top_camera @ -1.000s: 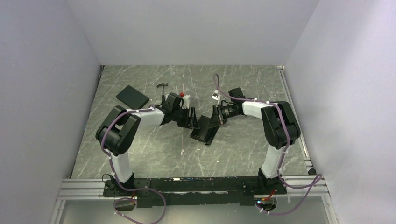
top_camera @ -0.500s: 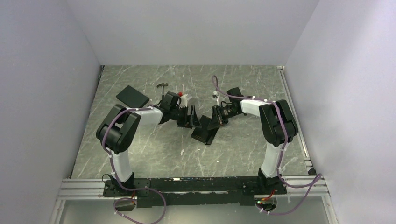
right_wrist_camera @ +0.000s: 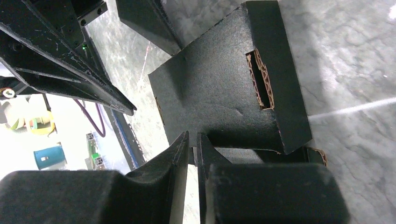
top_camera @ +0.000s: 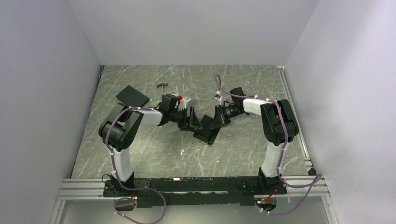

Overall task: Fold the paper box
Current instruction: Pick up the paper box from the center of the board.

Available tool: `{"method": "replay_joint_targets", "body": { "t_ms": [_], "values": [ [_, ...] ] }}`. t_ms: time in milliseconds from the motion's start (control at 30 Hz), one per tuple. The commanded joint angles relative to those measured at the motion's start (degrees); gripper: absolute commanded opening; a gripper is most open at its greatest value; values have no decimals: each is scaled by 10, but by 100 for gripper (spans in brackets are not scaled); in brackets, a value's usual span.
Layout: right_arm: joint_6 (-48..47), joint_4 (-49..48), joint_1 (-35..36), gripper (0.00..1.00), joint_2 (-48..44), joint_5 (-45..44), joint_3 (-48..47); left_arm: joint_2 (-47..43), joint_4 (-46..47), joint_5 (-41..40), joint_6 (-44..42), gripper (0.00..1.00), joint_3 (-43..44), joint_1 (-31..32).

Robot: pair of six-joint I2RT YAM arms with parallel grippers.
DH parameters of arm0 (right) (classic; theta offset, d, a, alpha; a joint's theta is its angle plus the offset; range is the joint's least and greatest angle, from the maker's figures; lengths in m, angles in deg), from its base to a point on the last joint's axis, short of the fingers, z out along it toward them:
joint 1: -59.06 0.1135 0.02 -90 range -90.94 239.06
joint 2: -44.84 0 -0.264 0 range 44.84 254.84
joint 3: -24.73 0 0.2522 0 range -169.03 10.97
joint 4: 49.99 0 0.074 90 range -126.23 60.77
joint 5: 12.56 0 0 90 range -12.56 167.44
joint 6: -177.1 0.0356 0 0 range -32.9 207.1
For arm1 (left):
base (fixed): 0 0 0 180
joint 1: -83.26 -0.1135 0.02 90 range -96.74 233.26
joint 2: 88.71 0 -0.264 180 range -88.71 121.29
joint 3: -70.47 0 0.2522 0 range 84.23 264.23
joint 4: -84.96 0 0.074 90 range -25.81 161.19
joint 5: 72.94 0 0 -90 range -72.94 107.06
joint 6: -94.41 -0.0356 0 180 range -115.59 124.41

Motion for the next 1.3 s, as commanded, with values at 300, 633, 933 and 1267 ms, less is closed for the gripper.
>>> {"method": "replay_joint_targets", "body": {
  "t_ms": [300,633,933,1267],
  "values": [
    [-59,40,-29,14,32,-77,8,38,8,-7,49,77,-22,18],
    [-82,64,-48,13,23,-64,5,41,36,-19,69,75,-27,28],
    [-126,67,-53,15,-52,14,-5,54,-77,-119,9,68,35,66],
    [-90,17,-54,38,-157,-73,44,85,-160,-197,-23,59,79,87]
  ]
}}
